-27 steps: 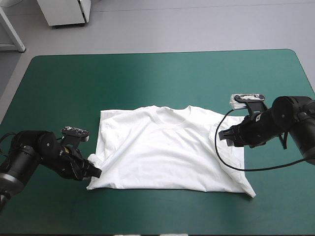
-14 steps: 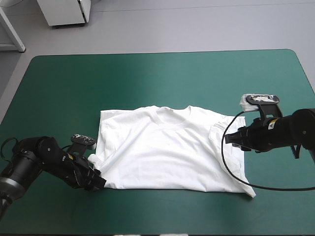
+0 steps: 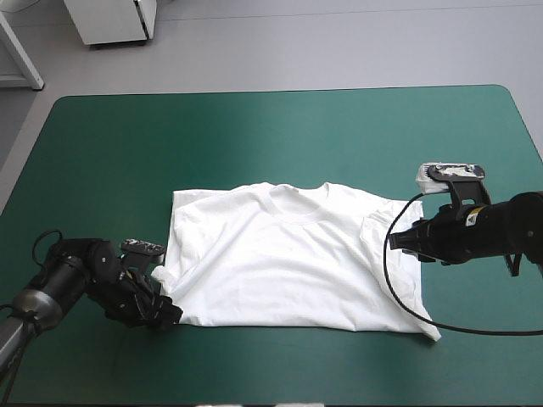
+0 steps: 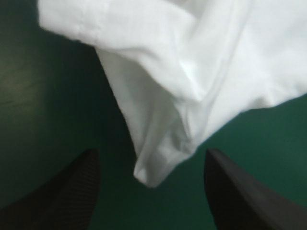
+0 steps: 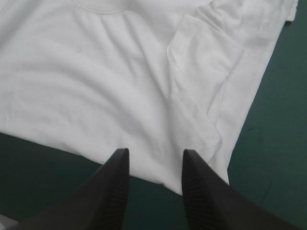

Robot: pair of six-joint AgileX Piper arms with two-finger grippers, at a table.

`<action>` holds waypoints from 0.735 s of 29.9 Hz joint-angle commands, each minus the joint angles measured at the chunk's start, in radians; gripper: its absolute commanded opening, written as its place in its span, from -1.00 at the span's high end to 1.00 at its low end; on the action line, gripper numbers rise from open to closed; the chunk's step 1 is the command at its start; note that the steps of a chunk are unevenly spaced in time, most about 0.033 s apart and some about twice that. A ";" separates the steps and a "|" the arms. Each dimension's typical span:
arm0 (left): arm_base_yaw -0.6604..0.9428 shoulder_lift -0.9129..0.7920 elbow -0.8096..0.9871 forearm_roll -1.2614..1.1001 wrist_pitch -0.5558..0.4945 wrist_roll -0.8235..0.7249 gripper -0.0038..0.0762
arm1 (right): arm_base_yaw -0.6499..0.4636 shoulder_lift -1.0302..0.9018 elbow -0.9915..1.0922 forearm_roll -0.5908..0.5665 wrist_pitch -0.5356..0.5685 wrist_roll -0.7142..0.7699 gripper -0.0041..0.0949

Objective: Fold the cloth

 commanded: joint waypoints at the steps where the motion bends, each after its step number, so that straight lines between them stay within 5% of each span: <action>1: -0.003 0.005 0.006 -0.019 -0.063 -0.045 -0.18 | 0.001 -0.021 -0.029 -0.004 0.001 -0.016 0.22; 16: -0.003 0.123 0.019 -0.038 -0.164 -0.052 -0.02 | 0.001 -0.021 -0.029 -0.092 0.001 -0.016 0.47; 19: -0.025 0.141 0.018 -0.033 -0.162 -0.055 0.09 | 0.001 -0.023 -0.029 -0.098 0.001 -0.016 0.48; 22: -0.075 0.142 0.018 -0.015 -0.160 -0.100 0.42 | 0.001 -0.023 -0.029 -0.097 0.001 -0.010 0.48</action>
